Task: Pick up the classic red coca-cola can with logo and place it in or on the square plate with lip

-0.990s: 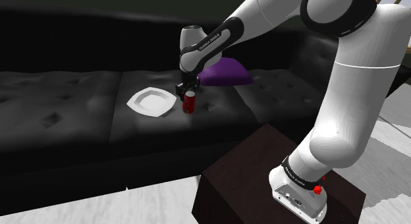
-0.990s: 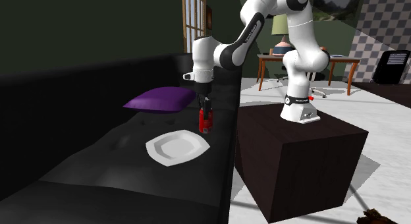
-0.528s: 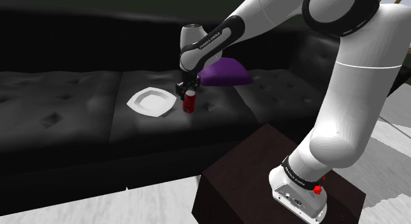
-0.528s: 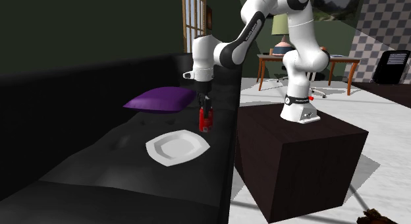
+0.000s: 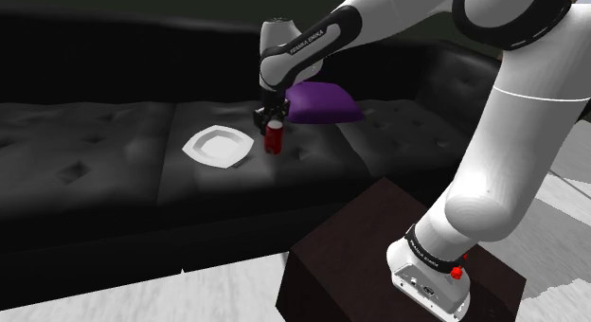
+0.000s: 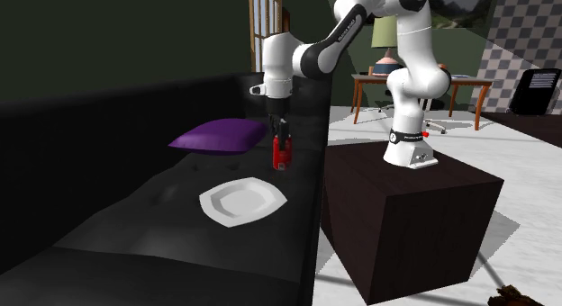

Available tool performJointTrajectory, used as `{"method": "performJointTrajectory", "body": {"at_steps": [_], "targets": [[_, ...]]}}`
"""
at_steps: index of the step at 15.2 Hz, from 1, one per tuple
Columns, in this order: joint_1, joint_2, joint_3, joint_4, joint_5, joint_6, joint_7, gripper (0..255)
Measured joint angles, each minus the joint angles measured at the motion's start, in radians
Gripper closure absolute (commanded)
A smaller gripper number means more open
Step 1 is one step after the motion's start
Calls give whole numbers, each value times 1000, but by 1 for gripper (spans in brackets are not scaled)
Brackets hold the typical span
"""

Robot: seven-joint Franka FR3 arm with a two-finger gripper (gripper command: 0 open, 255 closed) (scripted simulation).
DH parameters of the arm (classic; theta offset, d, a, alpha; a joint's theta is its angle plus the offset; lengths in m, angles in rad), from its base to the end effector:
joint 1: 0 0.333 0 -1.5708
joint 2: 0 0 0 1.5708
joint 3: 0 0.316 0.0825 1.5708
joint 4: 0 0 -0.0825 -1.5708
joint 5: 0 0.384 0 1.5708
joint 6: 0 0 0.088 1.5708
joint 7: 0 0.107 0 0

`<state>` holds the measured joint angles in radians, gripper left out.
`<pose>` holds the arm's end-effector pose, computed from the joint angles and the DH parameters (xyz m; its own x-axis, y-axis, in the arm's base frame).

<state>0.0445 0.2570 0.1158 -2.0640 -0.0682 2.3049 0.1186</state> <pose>0.5766 0.0903 0.3088 0.9964 0.0840 -0.0117 0.0842 -0.9962 0.0221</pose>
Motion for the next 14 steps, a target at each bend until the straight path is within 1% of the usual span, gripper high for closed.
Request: {"method": "performJointTrajectory", "body": {"at_steps": [7, 8, 14], "targets": [[-1, -52, 4, 33, 11, -85, -7, 255], [3, -43, 6, 56, 10, -98, -2, 255], [53, 127, 21, 339, -14, -215, 62, 255]]}}
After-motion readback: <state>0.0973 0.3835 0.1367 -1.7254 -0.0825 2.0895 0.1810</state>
